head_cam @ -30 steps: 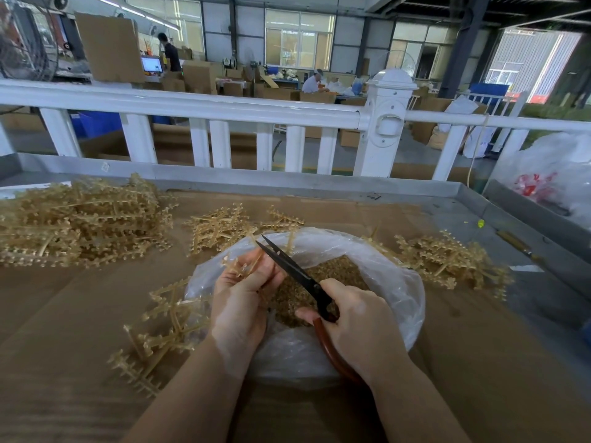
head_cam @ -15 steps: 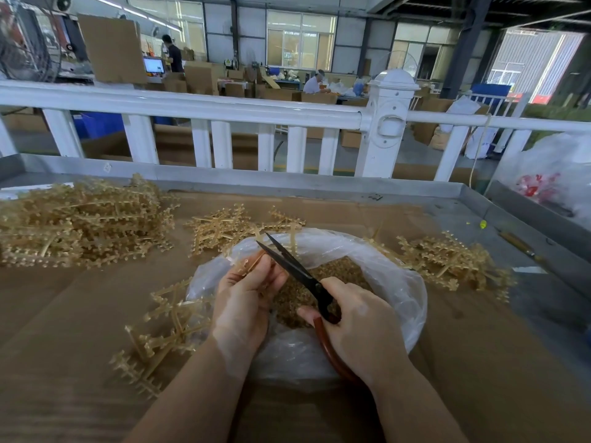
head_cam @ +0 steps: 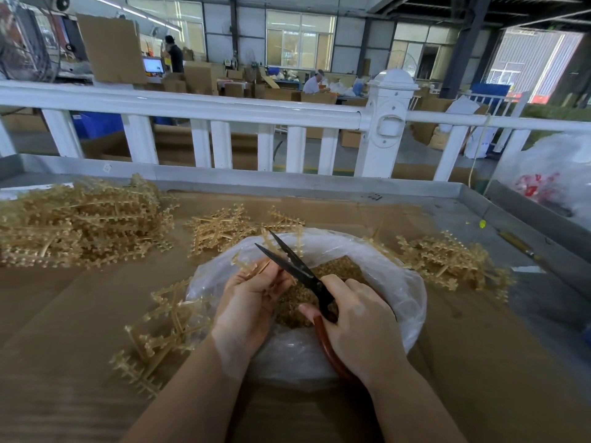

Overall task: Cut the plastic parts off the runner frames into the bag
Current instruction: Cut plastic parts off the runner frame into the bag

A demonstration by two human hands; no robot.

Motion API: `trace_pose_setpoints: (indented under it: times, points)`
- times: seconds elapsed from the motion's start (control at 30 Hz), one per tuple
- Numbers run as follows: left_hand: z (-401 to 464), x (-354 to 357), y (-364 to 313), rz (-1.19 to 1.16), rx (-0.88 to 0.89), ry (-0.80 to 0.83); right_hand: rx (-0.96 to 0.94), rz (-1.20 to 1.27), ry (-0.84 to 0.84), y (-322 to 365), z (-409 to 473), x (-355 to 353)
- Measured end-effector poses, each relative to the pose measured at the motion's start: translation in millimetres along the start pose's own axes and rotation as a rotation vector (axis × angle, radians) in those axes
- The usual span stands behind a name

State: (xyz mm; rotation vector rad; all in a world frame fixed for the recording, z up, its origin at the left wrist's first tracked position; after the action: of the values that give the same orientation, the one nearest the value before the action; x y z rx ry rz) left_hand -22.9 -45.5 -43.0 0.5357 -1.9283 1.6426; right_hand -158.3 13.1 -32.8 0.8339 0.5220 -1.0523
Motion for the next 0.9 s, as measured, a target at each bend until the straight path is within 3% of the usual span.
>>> trace_pose_setpoints:
  times: [0.9]
  points:
    - [0.9,-1.2,0.1,-0.014,-0.025,0.001,-0.001,0.062,0.056,1.0,0.2,1.7]
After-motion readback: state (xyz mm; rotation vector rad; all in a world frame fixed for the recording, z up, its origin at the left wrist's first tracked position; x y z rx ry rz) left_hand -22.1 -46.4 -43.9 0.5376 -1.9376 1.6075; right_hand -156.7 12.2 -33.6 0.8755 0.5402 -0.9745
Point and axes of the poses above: each hand's wrist, its own z-axis towards the middle knuckle, its own x-axis out of the palm, y = z × x, the point moved 3 cm from there along z, towards the middle knuckle, and after that the axes turned 3 degrees about z, right-handed, at the moved point
